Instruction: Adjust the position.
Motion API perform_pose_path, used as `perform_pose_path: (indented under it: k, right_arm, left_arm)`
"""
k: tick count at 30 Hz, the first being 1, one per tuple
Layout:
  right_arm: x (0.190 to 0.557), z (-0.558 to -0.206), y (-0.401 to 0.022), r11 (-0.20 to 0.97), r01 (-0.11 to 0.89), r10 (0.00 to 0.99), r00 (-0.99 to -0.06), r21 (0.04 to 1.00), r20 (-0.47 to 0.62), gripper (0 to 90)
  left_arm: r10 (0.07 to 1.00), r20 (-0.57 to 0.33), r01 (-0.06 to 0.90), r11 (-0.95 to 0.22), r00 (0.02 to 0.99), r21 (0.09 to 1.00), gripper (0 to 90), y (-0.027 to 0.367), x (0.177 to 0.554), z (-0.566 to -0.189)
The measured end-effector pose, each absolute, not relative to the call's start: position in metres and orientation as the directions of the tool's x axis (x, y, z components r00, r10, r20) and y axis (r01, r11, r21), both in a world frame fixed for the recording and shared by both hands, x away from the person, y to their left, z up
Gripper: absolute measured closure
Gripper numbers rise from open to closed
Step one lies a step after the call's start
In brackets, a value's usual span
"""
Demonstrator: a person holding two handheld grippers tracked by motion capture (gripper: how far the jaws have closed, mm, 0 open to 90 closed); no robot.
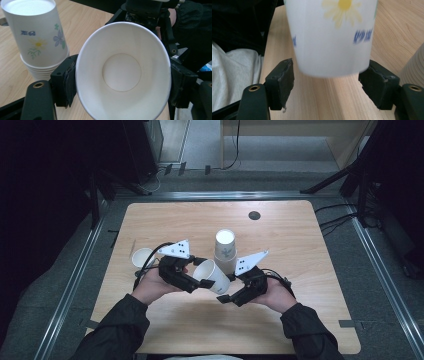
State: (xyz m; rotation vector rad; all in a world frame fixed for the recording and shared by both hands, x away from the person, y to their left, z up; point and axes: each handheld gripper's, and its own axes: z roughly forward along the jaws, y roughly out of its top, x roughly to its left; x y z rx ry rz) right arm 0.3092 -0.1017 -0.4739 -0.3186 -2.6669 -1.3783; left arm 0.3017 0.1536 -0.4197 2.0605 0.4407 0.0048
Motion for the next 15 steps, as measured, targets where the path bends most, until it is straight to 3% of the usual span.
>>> perform_pose_path:
  k: [15]
  right_arm:
    - [0.3098,-0.4753,-0.1104,0.581,0.227,0.191,-0.972,0.781,0.14,23.3]
  left_arm:
    - [0.345,-0.136,0.302,-0.493,0.929,0.816,23.8,0.162,0.3045,-0.4194]
